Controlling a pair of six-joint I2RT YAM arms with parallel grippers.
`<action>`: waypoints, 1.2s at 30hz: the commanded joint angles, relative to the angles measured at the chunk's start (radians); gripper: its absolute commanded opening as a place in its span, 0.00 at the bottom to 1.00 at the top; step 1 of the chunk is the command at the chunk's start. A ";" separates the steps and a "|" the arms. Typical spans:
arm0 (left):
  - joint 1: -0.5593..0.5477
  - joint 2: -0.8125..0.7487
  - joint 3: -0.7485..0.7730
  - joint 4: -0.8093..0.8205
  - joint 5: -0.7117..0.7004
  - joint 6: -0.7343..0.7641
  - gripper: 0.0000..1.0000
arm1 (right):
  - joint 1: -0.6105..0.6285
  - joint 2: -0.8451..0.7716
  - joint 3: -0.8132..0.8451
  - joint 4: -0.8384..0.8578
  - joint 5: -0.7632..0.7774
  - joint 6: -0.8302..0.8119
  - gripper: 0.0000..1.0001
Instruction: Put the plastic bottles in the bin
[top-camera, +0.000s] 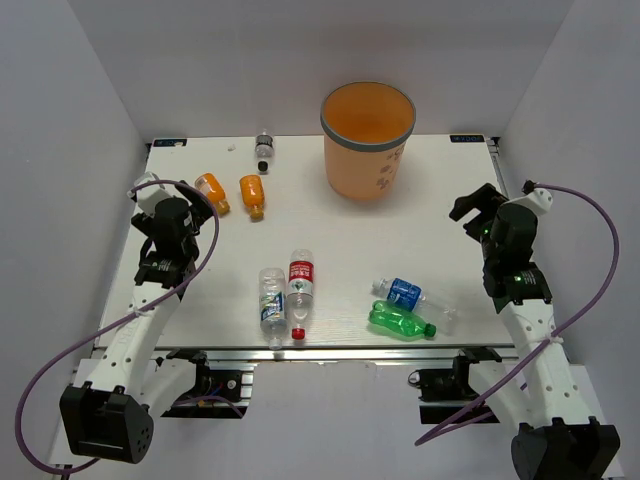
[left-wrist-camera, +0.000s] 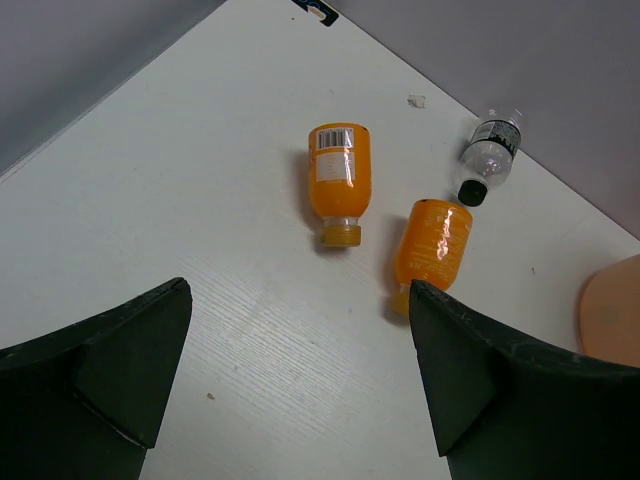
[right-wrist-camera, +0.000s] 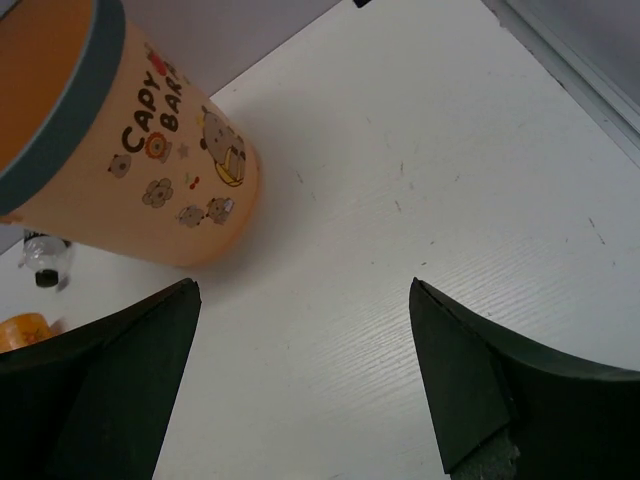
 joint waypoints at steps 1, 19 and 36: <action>-0.003 -0.026 0.037 -0.013 -0.010 -0.009 0.98 | -0.002 -0.010 0.055 -0.013 -0.095 -0.072 0.89; -0.002 0.009 0.043 -0.011 0.019 -0.006 0.98 | 0.435 0.440 0.304 -0.585 -0.017 -0.509 0.89; -0.002 0.052 0.061 -0.022 0.040 0.020 0.98 | 0.560 0.474 0.192 -0.677 -0.097 -0.725 0.89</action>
